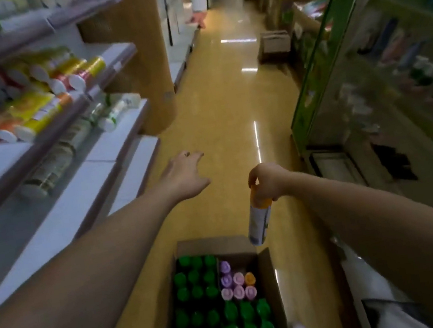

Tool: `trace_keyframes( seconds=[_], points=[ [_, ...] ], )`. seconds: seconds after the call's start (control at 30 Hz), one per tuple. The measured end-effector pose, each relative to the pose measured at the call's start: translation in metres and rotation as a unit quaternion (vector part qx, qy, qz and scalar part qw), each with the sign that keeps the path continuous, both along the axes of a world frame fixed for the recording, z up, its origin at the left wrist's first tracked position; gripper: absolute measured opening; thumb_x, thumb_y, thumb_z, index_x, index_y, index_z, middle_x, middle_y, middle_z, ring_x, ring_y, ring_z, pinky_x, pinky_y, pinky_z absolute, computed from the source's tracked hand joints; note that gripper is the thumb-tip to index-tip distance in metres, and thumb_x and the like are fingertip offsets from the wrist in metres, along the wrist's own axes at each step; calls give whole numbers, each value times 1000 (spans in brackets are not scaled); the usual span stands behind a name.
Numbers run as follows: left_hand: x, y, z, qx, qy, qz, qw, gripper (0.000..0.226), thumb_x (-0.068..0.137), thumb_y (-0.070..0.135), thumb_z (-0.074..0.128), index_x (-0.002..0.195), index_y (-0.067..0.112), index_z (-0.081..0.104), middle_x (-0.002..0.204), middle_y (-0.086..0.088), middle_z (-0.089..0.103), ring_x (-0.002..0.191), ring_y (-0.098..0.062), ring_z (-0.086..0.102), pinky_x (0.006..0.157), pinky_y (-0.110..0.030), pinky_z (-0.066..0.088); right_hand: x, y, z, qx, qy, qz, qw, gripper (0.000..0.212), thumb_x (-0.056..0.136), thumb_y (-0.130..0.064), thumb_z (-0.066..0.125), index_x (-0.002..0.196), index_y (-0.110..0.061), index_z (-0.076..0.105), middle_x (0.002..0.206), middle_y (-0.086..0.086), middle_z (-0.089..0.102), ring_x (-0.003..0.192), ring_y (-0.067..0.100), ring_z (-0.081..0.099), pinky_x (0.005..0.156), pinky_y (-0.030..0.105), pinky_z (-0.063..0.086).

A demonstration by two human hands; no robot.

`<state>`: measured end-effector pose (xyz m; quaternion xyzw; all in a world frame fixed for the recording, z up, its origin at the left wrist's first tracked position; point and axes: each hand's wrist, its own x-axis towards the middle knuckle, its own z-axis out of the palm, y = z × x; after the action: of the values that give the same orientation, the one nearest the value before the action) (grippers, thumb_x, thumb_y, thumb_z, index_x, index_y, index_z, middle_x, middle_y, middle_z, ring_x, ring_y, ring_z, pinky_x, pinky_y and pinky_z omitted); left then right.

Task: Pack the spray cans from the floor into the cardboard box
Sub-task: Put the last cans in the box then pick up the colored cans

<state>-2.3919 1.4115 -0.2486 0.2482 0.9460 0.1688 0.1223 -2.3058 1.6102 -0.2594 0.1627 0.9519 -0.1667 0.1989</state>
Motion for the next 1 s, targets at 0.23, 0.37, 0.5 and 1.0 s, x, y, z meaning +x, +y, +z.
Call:
trace_keyframes(
  seconds=[0.23,0.37,0.5,1.0],
  points=[
    [-44,44,-125,-20,-64,62,996,76,93,44,66,158,25,31,161,-10,28,143,-32,34,110,-47,42,-42,40,-162,-41,-60,41,997,49,79,-24,78,124,-13,64,119,10,65,109,26,63,84,31,56],
    [-49,72,-229,-42,-123,87,988,71,95,42,62,156,23,33,159,-11,30,144,-33,31,111,-49,40,-56,60,-264,-75,-60,27,995,40,82,-21,71,119,-11,63,114,14,67,107,34,63,79,35,52],
    [-37,87,-344,-56,-152,117,980,70,98,43,61,157,19,32,163,-14,23,149,-34,21,119,-45,28,-66,73,-371,-98,-51,2,994,37,85,-24,68,119,-11,62,112,18,65,105,38,63,84,43,55],
    [43,84,-603,-6,-188,185,964,63,94,23,65,152,15,43,159,-16,35,147,-35,27,117,-41,28,-68,54,-627,-178,-98,-49,978,44,85,-23,79,124,-15,63,114,1,63,101,15,57,85,30,53]
  ],
)
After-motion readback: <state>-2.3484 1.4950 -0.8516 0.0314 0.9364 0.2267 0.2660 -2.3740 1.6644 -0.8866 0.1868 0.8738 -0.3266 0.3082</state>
